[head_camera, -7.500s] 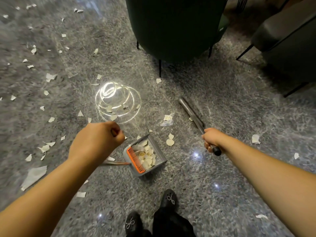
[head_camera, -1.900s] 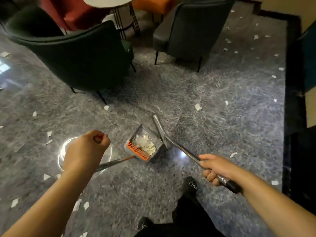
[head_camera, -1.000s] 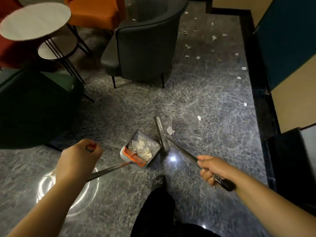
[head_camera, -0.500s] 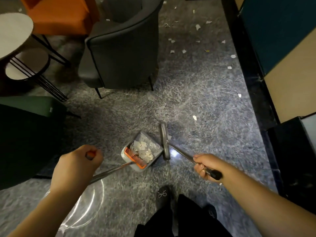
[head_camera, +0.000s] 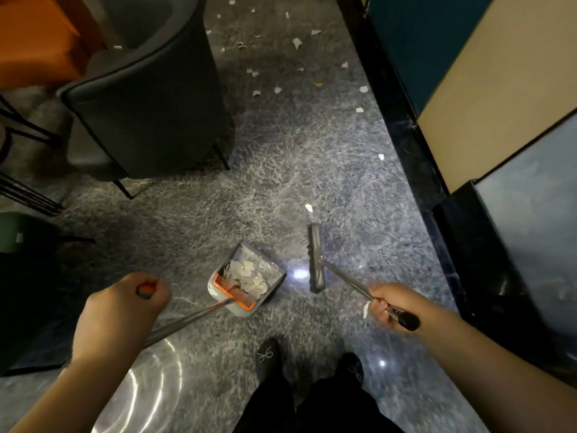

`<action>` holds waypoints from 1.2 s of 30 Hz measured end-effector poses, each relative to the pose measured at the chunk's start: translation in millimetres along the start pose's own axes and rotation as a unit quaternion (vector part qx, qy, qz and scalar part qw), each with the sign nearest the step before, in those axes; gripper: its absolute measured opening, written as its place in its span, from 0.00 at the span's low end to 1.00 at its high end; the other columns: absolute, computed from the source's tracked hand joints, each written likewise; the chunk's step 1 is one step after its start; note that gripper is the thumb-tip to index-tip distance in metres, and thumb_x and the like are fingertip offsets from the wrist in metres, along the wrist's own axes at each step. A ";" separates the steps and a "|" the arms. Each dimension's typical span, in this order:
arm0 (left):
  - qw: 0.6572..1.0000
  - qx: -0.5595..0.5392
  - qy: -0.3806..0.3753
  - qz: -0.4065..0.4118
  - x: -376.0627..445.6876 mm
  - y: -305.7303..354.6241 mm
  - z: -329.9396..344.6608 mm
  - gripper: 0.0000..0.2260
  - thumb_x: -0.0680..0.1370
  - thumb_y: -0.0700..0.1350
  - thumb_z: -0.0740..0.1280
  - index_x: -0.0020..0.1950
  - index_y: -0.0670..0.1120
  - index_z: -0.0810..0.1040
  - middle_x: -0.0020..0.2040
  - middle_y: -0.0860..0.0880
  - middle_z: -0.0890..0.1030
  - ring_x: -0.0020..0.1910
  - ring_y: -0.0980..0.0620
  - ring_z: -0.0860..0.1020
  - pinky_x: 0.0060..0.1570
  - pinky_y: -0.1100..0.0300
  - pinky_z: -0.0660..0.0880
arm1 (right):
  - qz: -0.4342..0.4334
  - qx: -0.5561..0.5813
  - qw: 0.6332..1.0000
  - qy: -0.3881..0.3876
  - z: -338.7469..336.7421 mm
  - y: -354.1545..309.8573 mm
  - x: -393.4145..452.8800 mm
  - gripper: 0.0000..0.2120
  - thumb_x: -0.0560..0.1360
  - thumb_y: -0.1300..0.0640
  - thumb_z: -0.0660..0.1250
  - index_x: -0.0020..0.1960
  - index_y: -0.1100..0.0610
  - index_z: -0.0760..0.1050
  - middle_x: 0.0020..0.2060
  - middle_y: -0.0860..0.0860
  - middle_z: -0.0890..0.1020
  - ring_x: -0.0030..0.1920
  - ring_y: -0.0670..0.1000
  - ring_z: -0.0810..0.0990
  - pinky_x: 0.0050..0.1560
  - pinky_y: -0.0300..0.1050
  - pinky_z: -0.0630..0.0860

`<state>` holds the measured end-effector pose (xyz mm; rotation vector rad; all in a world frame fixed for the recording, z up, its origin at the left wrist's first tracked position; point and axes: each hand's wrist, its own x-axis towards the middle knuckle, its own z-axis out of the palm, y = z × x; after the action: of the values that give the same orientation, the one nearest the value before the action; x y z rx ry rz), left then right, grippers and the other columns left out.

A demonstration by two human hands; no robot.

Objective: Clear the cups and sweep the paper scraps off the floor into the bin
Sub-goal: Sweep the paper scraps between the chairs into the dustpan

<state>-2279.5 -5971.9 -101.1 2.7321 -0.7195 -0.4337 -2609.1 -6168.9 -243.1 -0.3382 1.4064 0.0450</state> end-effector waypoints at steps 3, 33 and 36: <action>1.000 0.000 -0.012 0.009 -9.3 19.2 13.9 0.05 0.74 0.49 0.70 0.39 0.55 0.79 0.33 0.49 0.80 0.36 0.45 0.77 0.39 0.54 0.73 | -0.021 -0.007 0.999 0.036 -41.9 3.9 -9.3 0.07 0.82 0.60 0.55 0.46 0.57 0.68 0.26 0.53 0.66 0.17 0.44 0.65 0.17 0.32 0.63; 0.968 0.036 -0.116 0.219 -56.0 201.5 122.8 0.06 0.75 0.52 0.70 0.39 0.56 0.77 0.31 0.58 0.76 0.37 0.45 0.74 0.39 0.52 0.72 | -0.049 0.052 0.962 0.264 -249.1 123.8 -83.8 0.04 0.79 0.66 0.54 0.51 0.63 0.67 0.25 0.56 0.67 0.22 0.49 0.63 0.27 0.38 0.60; 0.967 0.034 -0.100 0.231 -47.4 193.7 123.4 0.06 0.75 0.53 0.70 0.38 0.57 0.78 0.32 0.53 0.79 0.36 0.43 0.78 0.37 0.51 0.75 | -0.024 0.026 0.959 0.281 -258.0 131.1 -70.1 0.09 0.79 0.66 0.54 0.57 0.61 0.68 0.23 0.56 0.68 0.20 0.49 0.63 0.26 0.38 0.61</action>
<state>-2445.8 -6133.1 -137.7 2.4853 -1.4026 -0.5820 -2898.4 -6099.1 -234.0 -0.3565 1.9575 -0.1400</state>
